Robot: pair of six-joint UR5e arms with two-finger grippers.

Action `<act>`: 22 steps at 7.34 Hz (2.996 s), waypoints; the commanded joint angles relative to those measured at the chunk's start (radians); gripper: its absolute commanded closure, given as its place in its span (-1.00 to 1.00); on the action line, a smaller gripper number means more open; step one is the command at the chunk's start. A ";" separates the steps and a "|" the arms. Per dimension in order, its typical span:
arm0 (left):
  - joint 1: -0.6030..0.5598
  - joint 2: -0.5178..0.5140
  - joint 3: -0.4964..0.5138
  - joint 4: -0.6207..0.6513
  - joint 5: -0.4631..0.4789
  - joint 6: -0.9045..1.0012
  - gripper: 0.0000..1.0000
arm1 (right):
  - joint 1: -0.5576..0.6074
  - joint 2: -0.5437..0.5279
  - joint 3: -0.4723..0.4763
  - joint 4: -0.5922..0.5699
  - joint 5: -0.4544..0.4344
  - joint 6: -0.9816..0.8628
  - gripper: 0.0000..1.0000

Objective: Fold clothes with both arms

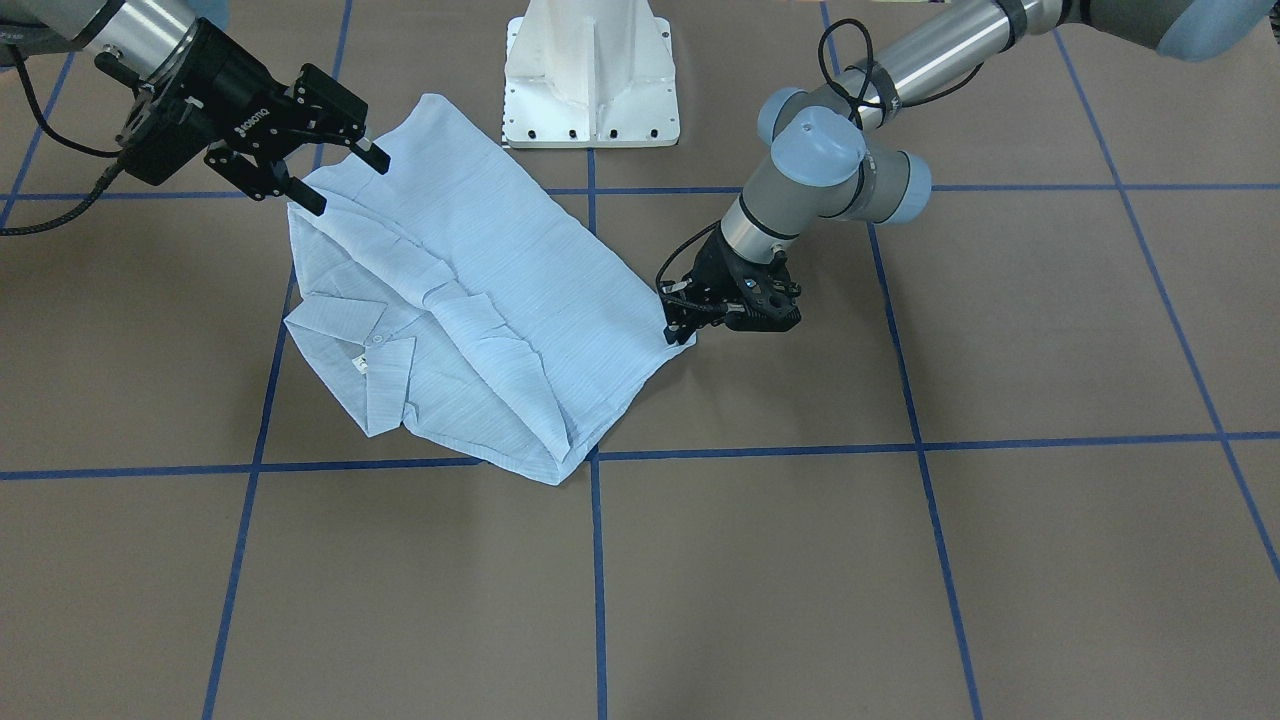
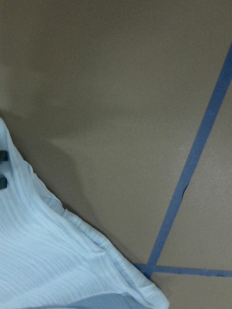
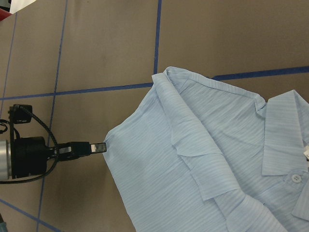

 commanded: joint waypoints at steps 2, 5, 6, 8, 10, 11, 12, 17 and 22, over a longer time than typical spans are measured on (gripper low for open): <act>-0.005 0.002 -0.119 0.186 -0.003 0.001 1.00 | 0.004 0.001 -0.009 -0.001 0.001 0.000 -1.00; 0.001 -0.003 -0.081 0.180 0.040 0.015 -0.98 | 0.004 0.001 -0.013 -0.001 0.001 0.000 -1.00; 0.003 -0.004 -0.067 0.180 0.052 0.015 -0.99 | 0.006 0.001 -0.015 -0.001 -0.001 0.000 -1.00; 0.003 -0.006 -0.058 0.185 0.054 0.013 -0.99 | 0.006 0.001 -0.015 -0.001 0.001 0.000 -1.00; 0.004 -0.020 -0.028 0.183 0.052 0.006 -0.98 | 0.006 0.000 -0.015 -0.001 0.001 0.000 -1.00; 0.013 -0.040 0.006 0.182 0.054 0.002 -0.98 | 0.006 0.000 -0.015 -0.001 0.002 0.000 -1.00; 0.014 -0.044 0.012 0.180 0.070 0.001 -0.96 | 0.006 0.000 -0.013 -0.001 0.003 0.001 -1.00; 0.032 -0.044 0.016 0.178 0.072 0.001 -0.62 | 0.009 -0.006 -0.013 -0.001 0.007 0.001 -1.00; 0.032 -0.046 0.016 0.178 0.071 0.001 -0.31 | 0.009 -0.006 -0.015 -0.001 0.007 0.000 -1.00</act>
